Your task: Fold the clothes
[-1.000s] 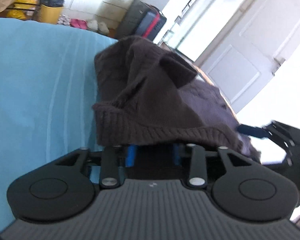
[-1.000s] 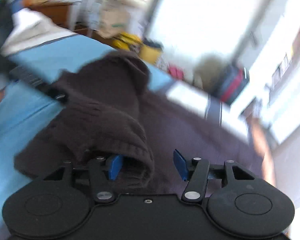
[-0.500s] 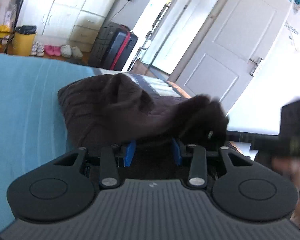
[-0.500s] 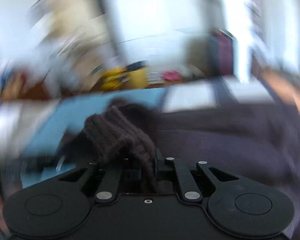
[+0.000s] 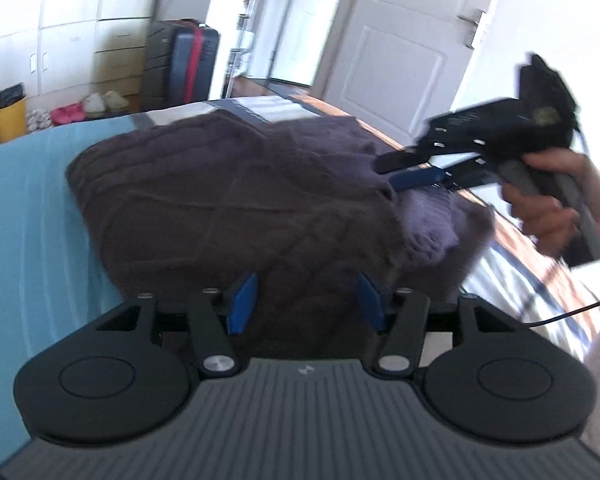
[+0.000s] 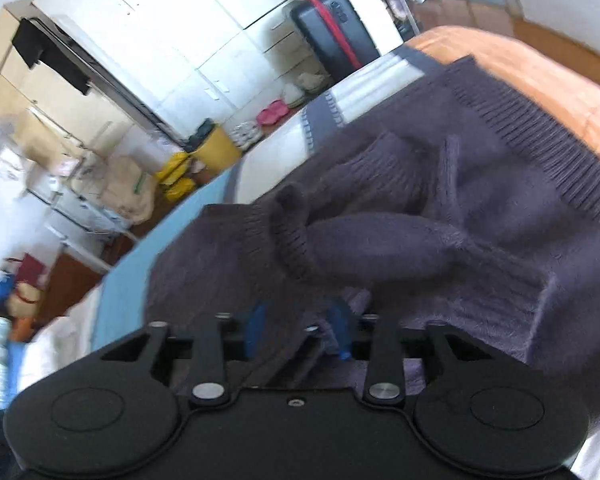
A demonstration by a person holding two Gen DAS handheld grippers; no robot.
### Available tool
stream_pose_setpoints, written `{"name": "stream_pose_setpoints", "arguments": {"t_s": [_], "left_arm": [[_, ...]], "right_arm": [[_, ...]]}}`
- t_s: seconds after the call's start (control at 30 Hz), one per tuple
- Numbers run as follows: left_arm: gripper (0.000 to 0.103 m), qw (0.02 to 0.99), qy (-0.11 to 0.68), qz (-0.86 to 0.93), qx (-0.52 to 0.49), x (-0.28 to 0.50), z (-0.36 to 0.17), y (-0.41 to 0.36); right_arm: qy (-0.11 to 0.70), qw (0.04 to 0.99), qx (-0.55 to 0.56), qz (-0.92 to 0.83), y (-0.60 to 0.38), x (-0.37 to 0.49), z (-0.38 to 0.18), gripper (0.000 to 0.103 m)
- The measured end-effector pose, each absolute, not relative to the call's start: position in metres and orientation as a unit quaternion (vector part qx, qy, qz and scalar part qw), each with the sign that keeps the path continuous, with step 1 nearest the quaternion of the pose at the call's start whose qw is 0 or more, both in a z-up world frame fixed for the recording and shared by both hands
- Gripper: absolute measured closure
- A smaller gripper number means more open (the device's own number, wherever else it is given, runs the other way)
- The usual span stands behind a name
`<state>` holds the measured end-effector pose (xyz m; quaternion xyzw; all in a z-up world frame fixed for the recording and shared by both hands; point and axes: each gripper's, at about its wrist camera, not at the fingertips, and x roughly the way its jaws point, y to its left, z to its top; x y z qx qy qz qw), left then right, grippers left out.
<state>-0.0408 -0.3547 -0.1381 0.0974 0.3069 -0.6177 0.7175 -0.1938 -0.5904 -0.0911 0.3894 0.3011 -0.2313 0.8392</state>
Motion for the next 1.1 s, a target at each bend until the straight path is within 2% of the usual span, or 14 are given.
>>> {"name": "stream_pose_setpoints", "arguments": {"t_s": [0.2, 0.3, 0.33, 0.37, 0.4, 0.43, 0.47, 0.5, 0.53, 0.67, 0.77, 0.97, 1.03, 1.1], "left_arm": [[0.037, 0.691, 0.265, -0.647, 0.183, -0.081, -0.141, -0.354], [0.037, 0.705, 0.235, -0.628, 0.23, -0.097, -0.148, -0.362], [0.038, 0.712, 0.225, -0.619, 0.243, -0.1, -0.15, -0.365], [0.044, 0.718, 0.22, -0.609, 0.255, -0.103, -0.152, -0.369], [0.061, 0.724, 0.226, -0.596, 0.265, -0.102, -0.155, -0.372], [0.072, 0.727, 0.237, -0.587, 0.265, -0.1, -0.155, -0.373], [0.076, 0.731, 0.248, -0.582, 0.256, -0.096, -0.153, -0.371], [0.085, 0.736, 0.254, -0.578, 0.245, -0.093, -0.149, -0.367], [0.087, 0.742, 0.256, -0.573, 0.234, -0.09, -0.143, -0.361], [0.089, 0.77, 0.26, -0.544, 0.208, -0.088, -0.121, -0.334], [0.089, 0.778, 0.25, -0.536, 0.212, -0.098, -0.11, -0.319], [0.085, 0.757, 0.287, -0.519, 0.274, -0.11, -0.14, -0.333], [0.08, 0.754, 0.288, -0.52, 0.28, -0.11, -0.145, -0.337], [0.079, 0.751, 0.292, -0.526, 0.273, -0.108, -0.141, -0.336]], "right_arm": [[0.335, 0.776, 0.5, -0.189, -0.585, -0.232, -0.103, 0.057], [0.308, 0.763, 0.546, -0.16, -0.579, -0.242, -0.11, 0.045], [0.305, 0.761, 0.551, -0.156, -0.577, -0.24, -0.113, 0.045], [0.306, 0.76, 0.554, -0.149, -0.575, -0.236, -0.117, 0.044], [0.308, 0.76, 0.556, -0.137, -0.572, -0.229, -0.122, 0.044], [0.31, 0.76, 0.557, -0.128, -0.57, -0.222, -0.126, 0.044], [0.309, 0.764, 0.554, -0.116, -0.566, -0.216, -0.129, 0.044], [0.307, 0.776, 0.543, -0.098, -0.562, -0.21, -0.13, 0.057], [0.306, 0.789, 0.525, -0.086, -0.559, -0.205, -0.128, 0.089], [0.288, 0.82, 0.493, -0.048, -0.545, -0.207, -0.108, 0.095], [0.311, 0.83, 0.462, -0.041, -0.526, -0.212, -0.086, 0.096], [0.404, 0.797, 0.437, -0.101, -0.517, -0.192, -0.115, 0.096], [0.41, 0.796, 0.429, -0.119, -0.519, -0.19, -0.116, 0.096], [0.395, 0.814, 0.402, -0.139, -0.518, -0.192, -0.104, 0.095]]}}
